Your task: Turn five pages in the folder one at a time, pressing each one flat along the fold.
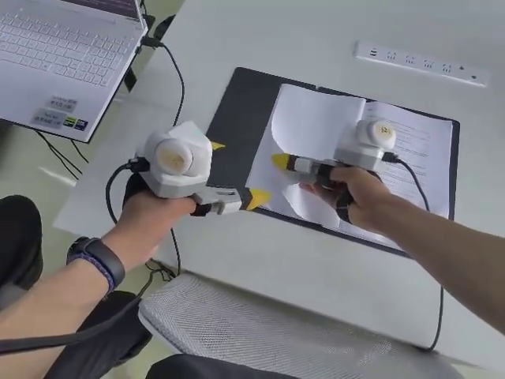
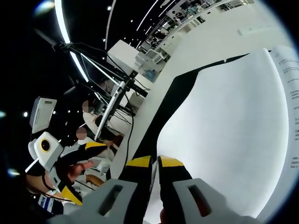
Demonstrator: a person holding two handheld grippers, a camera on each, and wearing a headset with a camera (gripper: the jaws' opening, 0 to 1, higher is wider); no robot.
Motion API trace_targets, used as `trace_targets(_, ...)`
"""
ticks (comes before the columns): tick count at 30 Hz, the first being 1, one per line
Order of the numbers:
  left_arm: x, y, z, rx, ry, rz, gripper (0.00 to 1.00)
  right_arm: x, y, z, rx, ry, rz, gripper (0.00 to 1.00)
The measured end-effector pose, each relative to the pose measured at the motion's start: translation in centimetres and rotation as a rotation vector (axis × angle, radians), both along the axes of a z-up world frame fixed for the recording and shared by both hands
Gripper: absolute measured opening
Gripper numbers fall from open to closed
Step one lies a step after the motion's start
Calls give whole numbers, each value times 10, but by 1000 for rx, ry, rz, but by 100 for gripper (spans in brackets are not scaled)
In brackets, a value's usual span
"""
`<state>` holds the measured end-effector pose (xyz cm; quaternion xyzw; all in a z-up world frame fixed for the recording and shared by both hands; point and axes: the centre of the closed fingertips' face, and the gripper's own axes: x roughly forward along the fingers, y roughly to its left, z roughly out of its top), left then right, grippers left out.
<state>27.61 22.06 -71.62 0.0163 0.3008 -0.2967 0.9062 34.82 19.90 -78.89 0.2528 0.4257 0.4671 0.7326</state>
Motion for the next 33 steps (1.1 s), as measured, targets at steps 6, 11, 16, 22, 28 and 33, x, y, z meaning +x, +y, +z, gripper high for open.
trace_targets(6,9,-5,1,-8,-4,-3,67,-10,-3,20,45,-20,-1,13)
trace_targets(11,18,-12,4,-14,-19,-12,64,-22,-3,43,72,-51,18,18)
trace_targets(16,24,-19,-6,-5,-10,-28,58,-23,-12,52,70,-68,7,18)
trace_targets(22,31,-23,-21,22,-3,-45,45,-21,-28,60,54,-90,-8,18)
trace_targets(28,31,-27,-36,65,8,-77,35,-12,-51,62,40,-102,-43,17)
trace_targets(33,26,-29,-56,72,47,-84,32,-10,-73,52,23,-91,-73,17)
